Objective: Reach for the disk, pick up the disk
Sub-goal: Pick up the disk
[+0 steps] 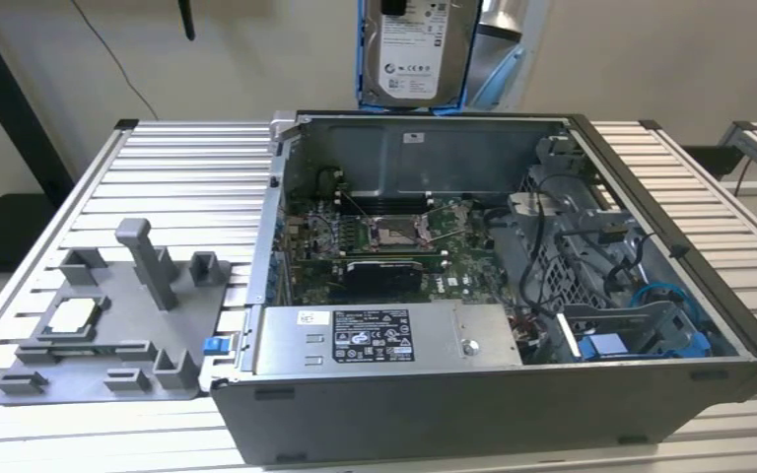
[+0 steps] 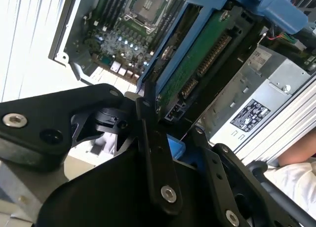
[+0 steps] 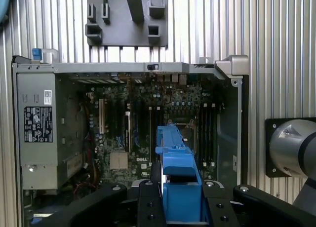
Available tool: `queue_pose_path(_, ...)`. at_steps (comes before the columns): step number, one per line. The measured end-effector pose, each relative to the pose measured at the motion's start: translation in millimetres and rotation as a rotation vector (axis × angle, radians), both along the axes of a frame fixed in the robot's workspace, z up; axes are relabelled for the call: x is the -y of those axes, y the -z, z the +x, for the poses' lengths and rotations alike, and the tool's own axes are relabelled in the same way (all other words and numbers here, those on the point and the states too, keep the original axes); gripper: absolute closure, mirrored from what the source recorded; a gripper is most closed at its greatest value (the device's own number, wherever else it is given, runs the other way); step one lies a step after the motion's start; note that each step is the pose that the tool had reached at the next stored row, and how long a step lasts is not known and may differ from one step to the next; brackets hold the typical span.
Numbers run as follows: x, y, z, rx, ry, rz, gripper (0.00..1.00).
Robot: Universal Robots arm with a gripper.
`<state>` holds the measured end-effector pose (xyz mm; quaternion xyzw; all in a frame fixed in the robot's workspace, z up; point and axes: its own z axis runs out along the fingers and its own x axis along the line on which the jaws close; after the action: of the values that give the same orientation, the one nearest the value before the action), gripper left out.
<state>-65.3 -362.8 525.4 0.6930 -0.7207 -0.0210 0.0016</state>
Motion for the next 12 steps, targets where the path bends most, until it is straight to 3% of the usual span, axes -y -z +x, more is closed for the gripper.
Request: queue_pose_path(12,0.0,1.9,14.0,0.0000,0.000,0.0000,1.00)
